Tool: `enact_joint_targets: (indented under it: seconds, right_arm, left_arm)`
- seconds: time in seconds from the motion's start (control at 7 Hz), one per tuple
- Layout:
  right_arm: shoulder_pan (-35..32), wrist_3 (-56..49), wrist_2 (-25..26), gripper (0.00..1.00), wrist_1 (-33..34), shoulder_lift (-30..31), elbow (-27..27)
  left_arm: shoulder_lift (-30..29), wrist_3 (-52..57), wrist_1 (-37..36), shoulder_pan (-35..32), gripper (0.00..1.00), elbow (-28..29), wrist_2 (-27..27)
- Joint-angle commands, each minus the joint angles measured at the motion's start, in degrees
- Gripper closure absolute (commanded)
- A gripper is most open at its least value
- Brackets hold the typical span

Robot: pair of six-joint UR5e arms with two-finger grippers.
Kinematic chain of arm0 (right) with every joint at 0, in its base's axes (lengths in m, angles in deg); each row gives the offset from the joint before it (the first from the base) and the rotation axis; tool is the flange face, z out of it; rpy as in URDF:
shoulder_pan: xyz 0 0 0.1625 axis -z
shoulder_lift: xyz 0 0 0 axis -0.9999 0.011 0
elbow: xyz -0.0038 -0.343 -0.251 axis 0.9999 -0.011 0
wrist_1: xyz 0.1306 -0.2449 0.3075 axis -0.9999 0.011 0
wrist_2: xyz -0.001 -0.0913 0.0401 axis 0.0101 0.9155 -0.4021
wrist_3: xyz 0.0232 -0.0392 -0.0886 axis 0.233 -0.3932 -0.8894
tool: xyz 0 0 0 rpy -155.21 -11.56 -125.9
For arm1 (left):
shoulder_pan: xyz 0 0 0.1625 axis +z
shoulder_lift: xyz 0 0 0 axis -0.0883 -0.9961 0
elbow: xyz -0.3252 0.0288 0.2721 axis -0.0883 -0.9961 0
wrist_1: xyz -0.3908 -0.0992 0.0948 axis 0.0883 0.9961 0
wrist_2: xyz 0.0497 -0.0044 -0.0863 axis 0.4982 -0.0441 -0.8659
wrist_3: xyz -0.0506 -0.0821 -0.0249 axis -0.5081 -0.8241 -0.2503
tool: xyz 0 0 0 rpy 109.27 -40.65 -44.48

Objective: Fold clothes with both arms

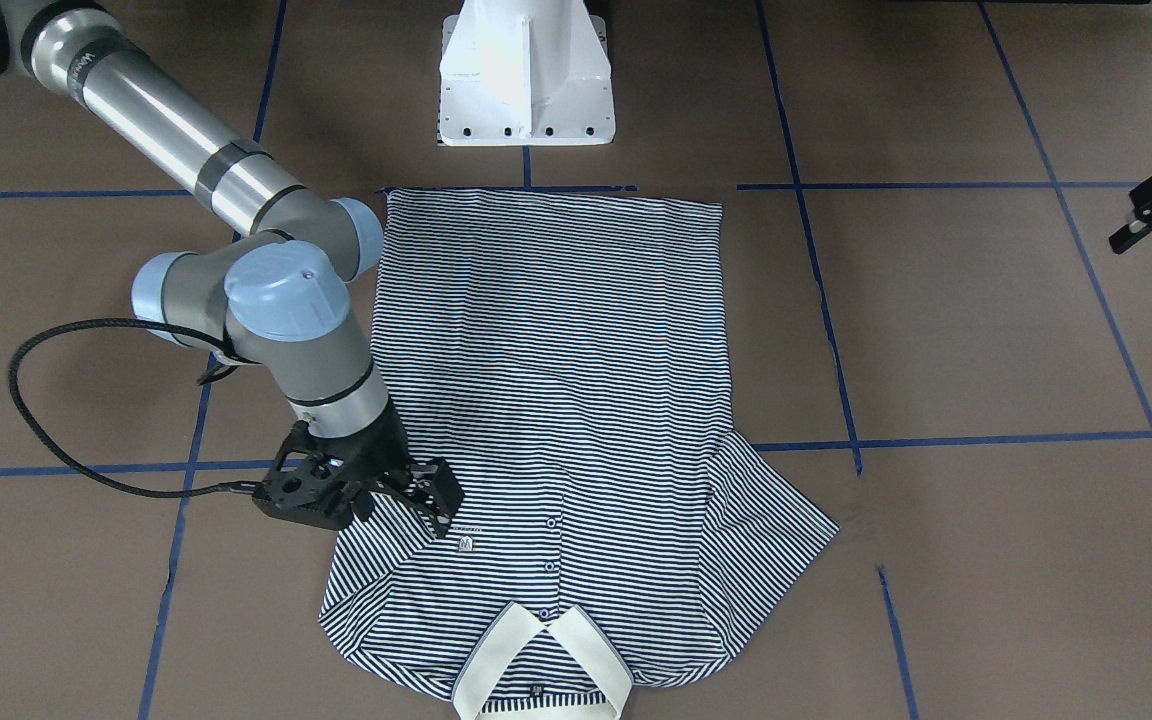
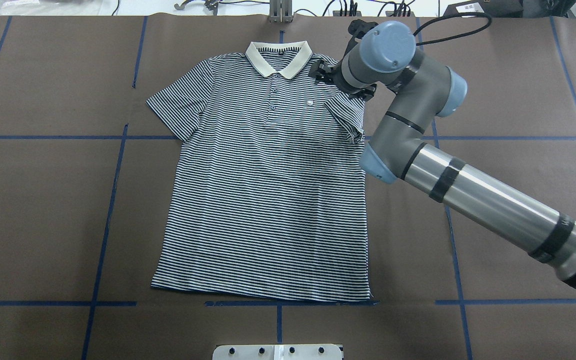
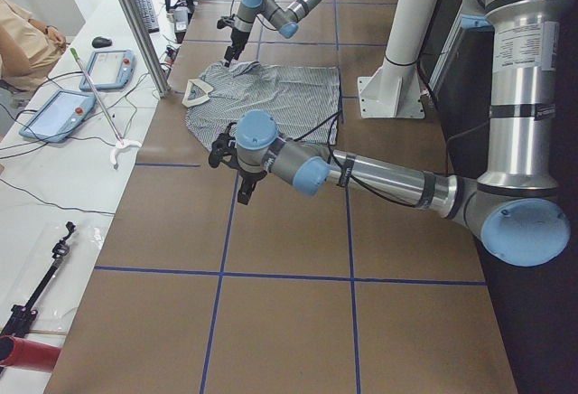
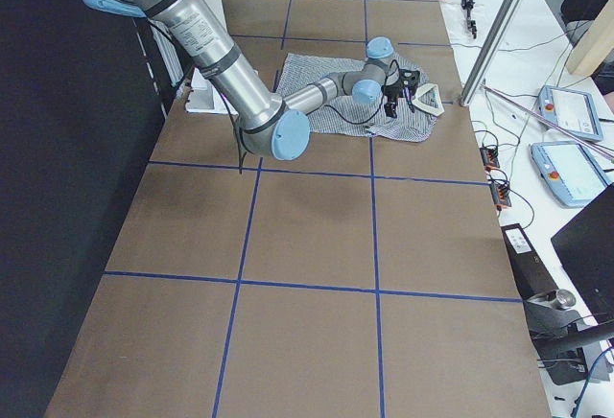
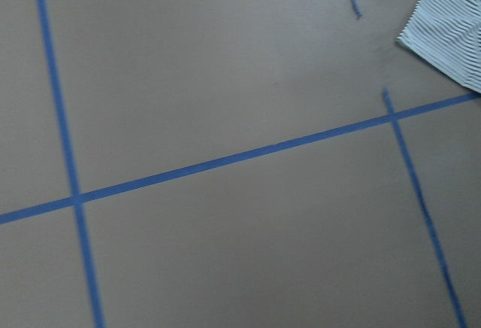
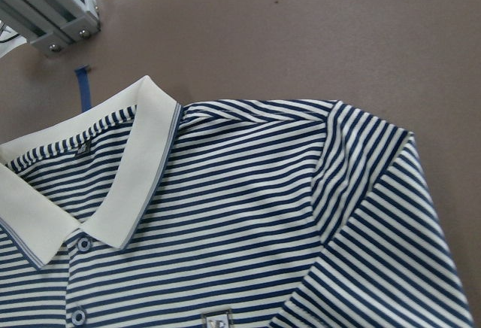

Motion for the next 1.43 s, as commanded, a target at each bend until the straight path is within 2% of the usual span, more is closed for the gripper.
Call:
enact_joint_targets:
  seconds: [0.0, 0.14, 0.29, 0.43, 0.57, 0.71, 0.86, 1.29]
  right_arm:
    - [-5.11, -0.5, -9.87, 0.0, -0.59, 8.85, 7.78]
    - [-5.83, -0.76, -12.46, 0.0, -0.68, 12.26, 11.44]
    - [-6.01, -2.15, -12.48, 0.0, -1.03, 14.55, 13.13]
    - [-6.01, -4.52, -12.22, 0.0, -1.12, 14.84, 12.8]
    - [-6.1, -5.85, -12.31, 0.0, -1.12, 14.84, 12.8]
    - [-6.01, -5.95, -12.39, 0.0, -1.21, 14.84, 12.88]
    - [-5.92, -6.47, -12.39, 0.0, -1.12, 14.84, 12.8]
    - [-6.01, -8.5, -12.22, 0.0, -1.03, 14.75, 12.27]
  left_arm:
    - [-13.64, -22.03, 2.32, 12.6, 0.0, 4.9, 7.24]
    - [-16.94, -32.4, 1.97, 19.71, 0.0, 6.15, 18.69]
    - [-20.01, -37.64, 2.58, 24.22, 0.04, 9.65, 23.86]
    - [-26.75, -37.78, 3.54, 24.78, 0.06, 18.9, 24.86]
    - [-30.29, -37.61, 9.9, 24.88, 0.1, 27.87, 28.09]
    - [-30.5, -37.26, 19.27, 24.96, 0.17, 34.75, 30.13]
    - [-31.98, -37.25, 22.5, 25.05, 0.23, 39.25, 31.1]
    - [-32.35, -37.17, 22.8, 26.11, 0.38, 40.44, 32.26]
